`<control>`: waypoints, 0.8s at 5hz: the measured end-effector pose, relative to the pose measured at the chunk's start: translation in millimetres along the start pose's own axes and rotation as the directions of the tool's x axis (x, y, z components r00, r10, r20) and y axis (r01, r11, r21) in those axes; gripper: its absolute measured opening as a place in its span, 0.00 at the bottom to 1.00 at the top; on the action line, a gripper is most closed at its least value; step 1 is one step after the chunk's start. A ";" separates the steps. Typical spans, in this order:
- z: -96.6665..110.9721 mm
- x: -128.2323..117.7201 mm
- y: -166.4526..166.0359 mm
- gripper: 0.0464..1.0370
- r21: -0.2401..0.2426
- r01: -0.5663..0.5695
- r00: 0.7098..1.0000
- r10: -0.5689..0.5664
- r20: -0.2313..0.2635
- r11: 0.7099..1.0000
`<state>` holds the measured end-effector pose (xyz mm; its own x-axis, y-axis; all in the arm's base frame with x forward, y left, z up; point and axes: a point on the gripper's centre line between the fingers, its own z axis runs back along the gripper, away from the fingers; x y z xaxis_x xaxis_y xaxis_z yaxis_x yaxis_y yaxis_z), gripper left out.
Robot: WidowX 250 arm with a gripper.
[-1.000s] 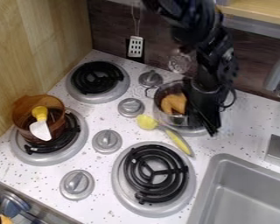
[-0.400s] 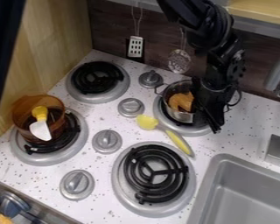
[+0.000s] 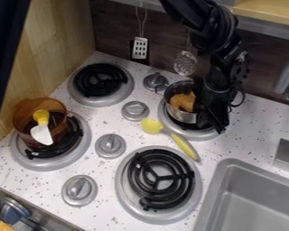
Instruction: Moved the silver pot to the right top burner
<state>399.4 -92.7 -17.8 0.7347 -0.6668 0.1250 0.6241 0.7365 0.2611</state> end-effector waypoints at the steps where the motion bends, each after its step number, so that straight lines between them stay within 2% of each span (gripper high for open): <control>1: -3.6 -6.9 -2.9 0.54 -0.001 -0.038 0.999 0.038 -0.017 0.999; 2: -2.5 -13.3 -5.7 0.82 0.006 -0.066 0.996 0.066 -0.053 0.998; 3: 21.9 -13.9 0.0 0.96 0.043 -0.124 0.992 0.125 -0.008 0.991; 4: 36.5 -19.6 -0.3 0.96 0.040 -0.186 0.982 0.186 0.003 0.982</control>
<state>375.0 -84.0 14.7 0.8374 -0.5183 0.1739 0.4653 0.8426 0.2711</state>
